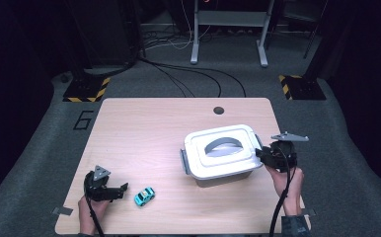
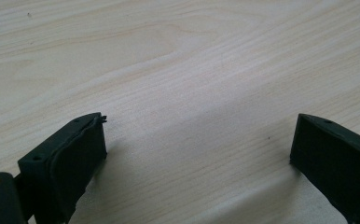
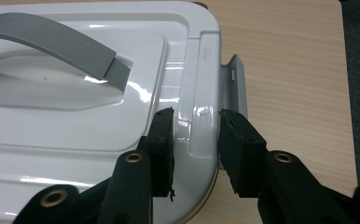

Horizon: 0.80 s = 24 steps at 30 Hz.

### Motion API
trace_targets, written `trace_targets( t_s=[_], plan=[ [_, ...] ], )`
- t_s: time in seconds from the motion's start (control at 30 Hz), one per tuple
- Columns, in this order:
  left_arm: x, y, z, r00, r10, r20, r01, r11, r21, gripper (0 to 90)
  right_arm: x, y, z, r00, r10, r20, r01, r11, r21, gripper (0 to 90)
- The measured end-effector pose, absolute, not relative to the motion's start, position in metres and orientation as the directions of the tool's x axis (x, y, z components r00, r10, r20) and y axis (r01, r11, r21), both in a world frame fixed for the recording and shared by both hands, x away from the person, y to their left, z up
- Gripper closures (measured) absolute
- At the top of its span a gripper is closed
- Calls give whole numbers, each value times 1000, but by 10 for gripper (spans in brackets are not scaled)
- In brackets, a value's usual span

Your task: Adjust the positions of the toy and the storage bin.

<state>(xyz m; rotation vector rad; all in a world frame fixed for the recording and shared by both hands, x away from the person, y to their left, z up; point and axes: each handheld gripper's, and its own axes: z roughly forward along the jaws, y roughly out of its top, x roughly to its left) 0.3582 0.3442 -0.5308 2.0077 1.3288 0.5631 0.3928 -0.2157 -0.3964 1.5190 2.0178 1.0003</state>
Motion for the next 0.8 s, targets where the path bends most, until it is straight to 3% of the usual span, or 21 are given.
trace_targets(
  t_s=[0.33, 0.8],
  plan=[
    [358, 344, -531, 392, 920, -3, 637, -269, 722, 31, 423, -216, -390, -366, 926, 86, 616, 172, 768, 568],
    [358, 344, -531, 392, 920, -3, 638, -269, 722, 31, 429, -219, -399, -389, 909, 151, 648, 154, 746, 595]
  ],
)
